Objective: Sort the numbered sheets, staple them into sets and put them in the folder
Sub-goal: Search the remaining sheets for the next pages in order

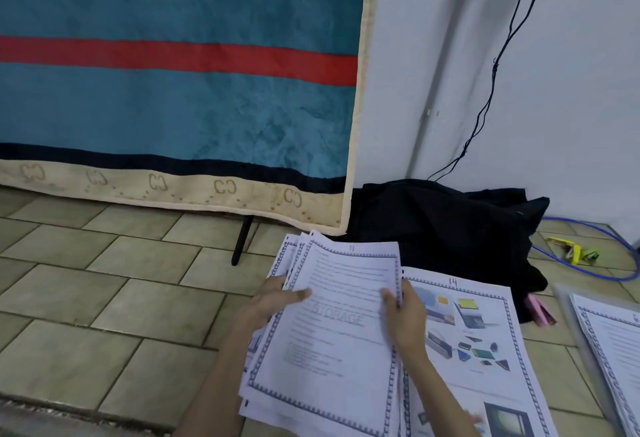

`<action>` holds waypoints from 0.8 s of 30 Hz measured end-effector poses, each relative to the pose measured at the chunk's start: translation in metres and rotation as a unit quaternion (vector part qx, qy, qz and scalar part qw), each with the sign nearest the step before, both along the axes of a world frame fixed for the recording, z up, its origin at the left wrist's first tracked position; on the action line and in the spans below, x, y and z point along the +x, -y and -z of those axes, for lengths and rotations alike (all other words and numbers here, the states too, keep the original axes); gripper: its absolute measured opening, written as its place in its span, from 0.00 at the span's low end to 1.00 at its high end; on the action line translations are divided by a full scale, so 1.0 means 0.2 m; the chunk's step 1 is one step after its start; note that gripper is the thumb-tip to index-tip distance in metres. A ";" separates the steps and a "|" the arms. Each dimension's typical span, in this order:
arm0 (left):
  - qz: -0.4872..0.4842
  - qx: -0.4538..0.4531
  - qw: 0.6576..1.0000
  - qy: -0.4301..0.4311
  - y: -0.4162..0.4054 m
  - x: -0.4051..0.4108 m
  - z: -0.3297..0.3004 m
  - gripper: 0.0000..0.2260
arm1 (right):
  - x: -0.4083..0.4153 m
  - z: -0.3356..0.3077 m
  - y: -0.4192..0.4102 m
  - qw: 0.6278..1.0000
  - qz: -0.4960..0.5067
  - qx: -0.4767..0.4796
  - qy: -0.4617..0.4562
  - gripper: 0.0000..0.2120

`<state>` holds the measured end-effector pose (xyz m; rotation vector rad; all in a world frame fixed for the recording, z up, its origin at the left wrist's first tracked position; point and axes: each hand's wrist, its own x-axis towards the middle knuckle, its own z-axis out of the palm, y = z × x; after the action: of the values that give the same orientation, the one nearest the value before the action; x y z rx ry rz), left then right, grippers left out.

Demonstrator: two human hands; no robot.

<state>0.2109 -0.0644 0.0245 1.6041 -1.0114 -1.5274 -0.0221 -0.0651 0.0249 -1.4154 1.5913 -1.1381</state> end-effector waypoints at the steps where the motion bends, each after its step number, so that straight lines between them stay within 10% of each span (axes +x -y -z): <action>1: 0.002 -0.013 1.000 0.010 -0.01 0.00 0.00 0.18 | 0.01 0.01 0.00 1.000 -0.016 0.012 0.005 0.05; 8: -0.019 -0.018 0.988 -0.151 -0.06 0.10 -0.08 0.12 | -0.02 -0.10 -0.03 0.989 -0.076 0.080 0.099 0.27; 12: -0.032 -0.032 0.984 -0.170 -0.05 0.12 -0.13 0.11 | -0.03 -0.14 -0.04 0.974 -0.140 0.142 0.111 0.09; 17: -0.191 -0.059 0.961 0.190 0.00 0.11 -0.08 0.06 | -0.14 -0.08 0.01 0.992 -0.016 0.127 -0.002 0.10; 24: -0.151 0.020 0.959 0.239 0.03 0.11 -0.03 0.21 | -0.17 0.08 0.01 0.981 -0.032 0.186 0.034 0.16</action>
<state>0.2326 -0.0700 0.0310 2.1051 -0.9246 -0.9814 -0.0555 -0.0672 0.0097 -1.1587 1.5992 -0.7916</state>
